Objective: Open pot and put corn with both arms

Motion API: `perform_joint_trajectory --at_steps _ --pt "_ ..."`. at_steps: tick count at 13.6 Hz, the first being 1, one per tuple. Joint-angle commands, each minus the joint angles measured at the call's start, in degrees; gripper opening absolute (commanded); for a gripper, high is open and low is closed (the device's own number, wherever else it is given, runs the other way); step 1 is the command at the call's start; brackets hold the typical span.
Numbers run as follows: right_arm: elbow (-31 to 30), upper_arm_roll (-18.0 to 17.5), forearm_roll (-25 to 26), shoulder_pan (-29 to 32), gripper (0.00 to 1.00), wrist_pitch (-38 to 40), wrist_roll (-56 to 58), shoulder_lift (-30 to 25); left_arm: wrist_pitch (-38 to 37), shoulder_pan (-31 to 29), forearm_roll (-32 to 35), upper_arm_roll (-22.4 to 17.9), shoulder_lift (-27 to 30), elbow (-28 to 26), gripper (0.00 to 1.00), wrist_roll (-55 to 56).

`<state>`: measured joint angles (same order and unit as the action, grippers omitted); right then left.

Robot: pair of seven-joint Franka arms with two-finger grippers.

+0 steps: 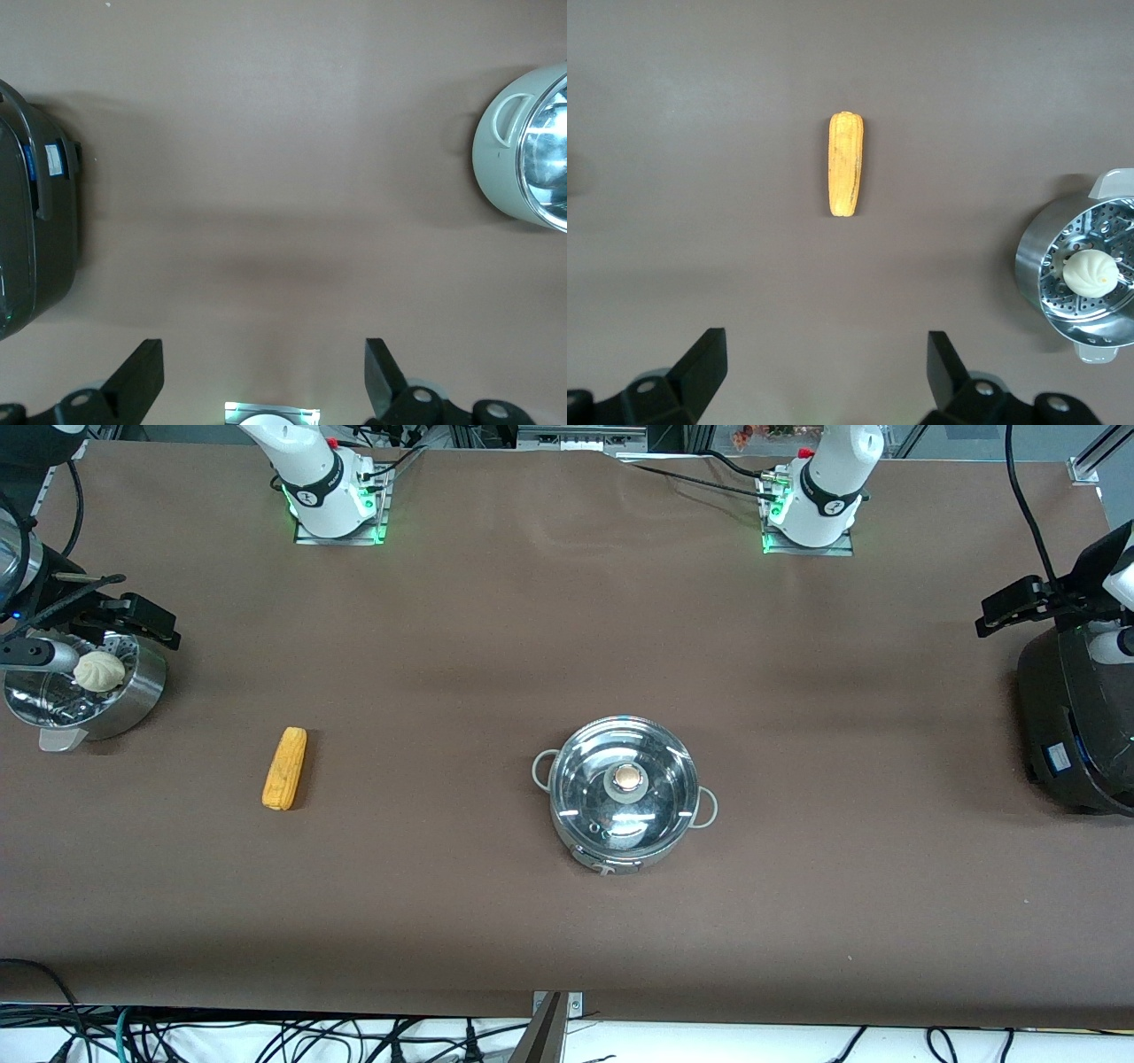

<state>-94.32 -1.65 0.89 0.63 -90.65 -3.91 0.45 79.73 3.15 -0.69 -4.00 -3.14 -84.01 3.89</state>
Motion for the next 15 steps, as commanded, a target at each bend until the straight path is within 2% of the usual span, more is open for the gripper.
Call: perform_joint_trajectory --at_steps 1,8,12,15 --pt "1.68 0.06 -0.1 0.34 1.0 0.21 0.4 0.61 0.34 -0.16 0.78 0.13 0.06 0.17 1.0 -1.16" --pt "1.6 0.06 0.34 0.69 1.0 0.39 0.75 3.94 0.34 -0.16 0.78 0.13 0.06 0.17 1.0 -1.16" --pt "1.86 -0.02 -0.01 0.78 1.0 0.13 0.31 8.34 0.34 -0.16 0.78 0.13 0.06 0.17 1.0 -1.16" --pt "1.69 -0.02 -0.36 0.78 1.0 -3.55 0.05 11.06 0.34 -0.16 0.78 0.13 0.06 0.08 1.0 -1.16"
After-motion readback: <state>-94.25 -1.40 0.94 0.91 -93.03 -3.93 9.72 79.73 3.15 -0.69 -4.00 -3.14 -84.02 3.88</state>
